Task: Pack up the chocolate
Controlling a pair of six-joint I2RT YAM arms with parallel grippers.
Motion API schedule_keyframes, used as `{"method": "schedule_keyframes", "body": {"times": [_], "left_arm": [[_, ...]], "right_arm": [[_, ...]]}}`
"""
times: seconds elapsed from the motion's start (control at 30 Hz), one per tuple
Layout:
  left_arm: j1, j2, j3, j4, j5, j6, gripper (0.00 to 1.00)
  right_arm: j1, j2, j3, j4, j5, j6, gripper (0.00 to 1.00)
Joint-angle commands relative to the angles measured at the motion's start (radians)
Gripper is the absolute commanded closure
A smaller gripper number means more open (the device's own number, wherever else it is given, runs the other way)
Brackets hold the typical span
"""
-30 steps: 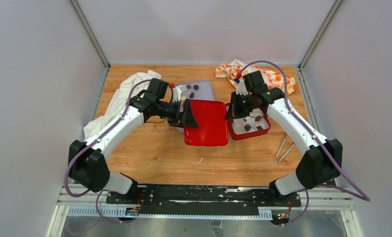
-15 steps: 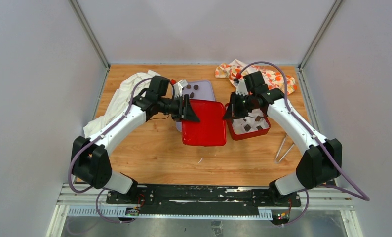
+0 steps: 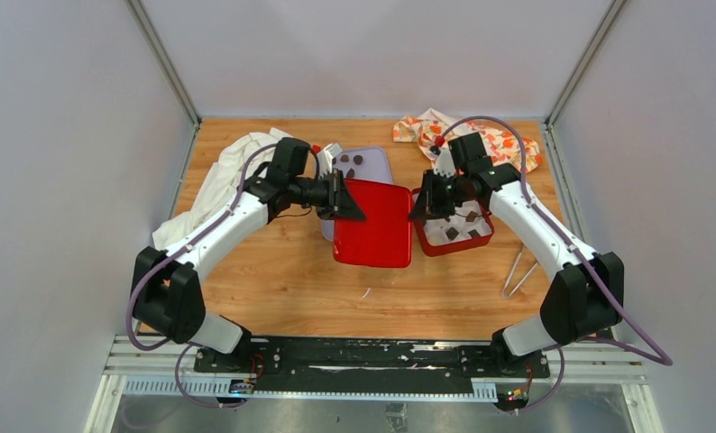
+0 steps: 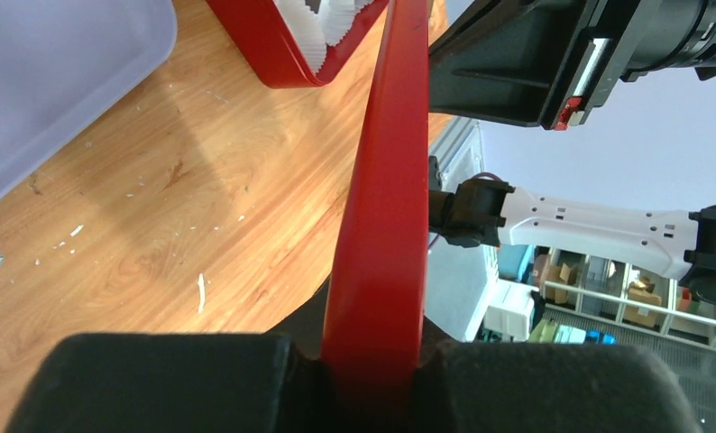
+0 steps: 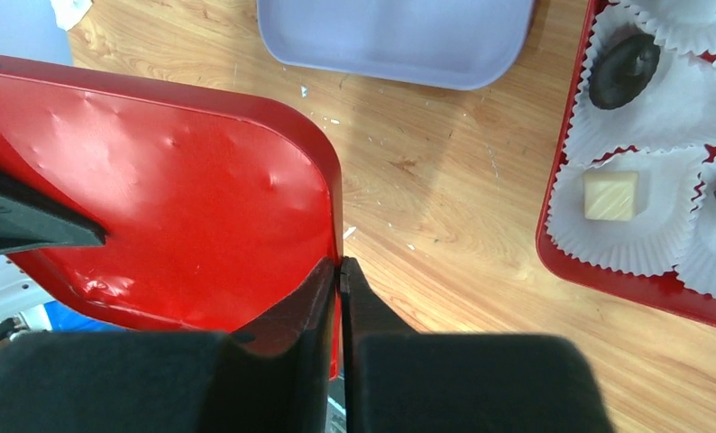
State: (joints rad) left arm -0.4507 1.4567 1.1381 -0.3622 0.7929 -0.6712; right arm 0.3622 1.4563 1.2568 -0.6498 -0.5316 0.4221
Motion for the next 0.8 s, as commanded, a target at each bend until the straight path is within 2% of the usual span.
{"method": "schedule_keyframes", "body": {"times": [0.0,0.07,0.13,0.2,0.27,0.53,0.77], "left_arm": [[-0.002,0.011,-0.014,0.031,0.01,-0.023,1.0],[-0.002,0.015,-0.008,0.029,0.008,-0.026,1.0],[-0.002,0.017,0.002,0.024,0.008,-0.027,1.0],[-0.002,0.016,0.014,0.025,0.012,-0.031,1.0],[-0.002,0.016,0.025,0.034,0.033,-0.04,1.0],[-0.002,0.007,0.075,0.176,0.143,-0.155,1.0],[-0.002,0.002,0.056,0.344,0.199,-0.283,1.0]], "right_arm": [[-0.023,-0.015,-0.016,-0.001,-0.033,0.013,0.85],[-0.032,-0.024,-0.017,-0.002,-0.042,0.015,0.68],[-0.052,-0.039,-0.026,0.001,-0.074,0.014,0.45],[-0.074,-0.062,-0.044,0.023,-0.14,0.008,0.31],[-0.095,-0.082,-0.069,0.062,-0.216,0.001,0.23],[-0.162,-0.167,-0.215,0.339,-0.509,0.129,0.19],[-0.181,-0.199,-0.246,0.552,-0.703,0.246,0.2]]}}
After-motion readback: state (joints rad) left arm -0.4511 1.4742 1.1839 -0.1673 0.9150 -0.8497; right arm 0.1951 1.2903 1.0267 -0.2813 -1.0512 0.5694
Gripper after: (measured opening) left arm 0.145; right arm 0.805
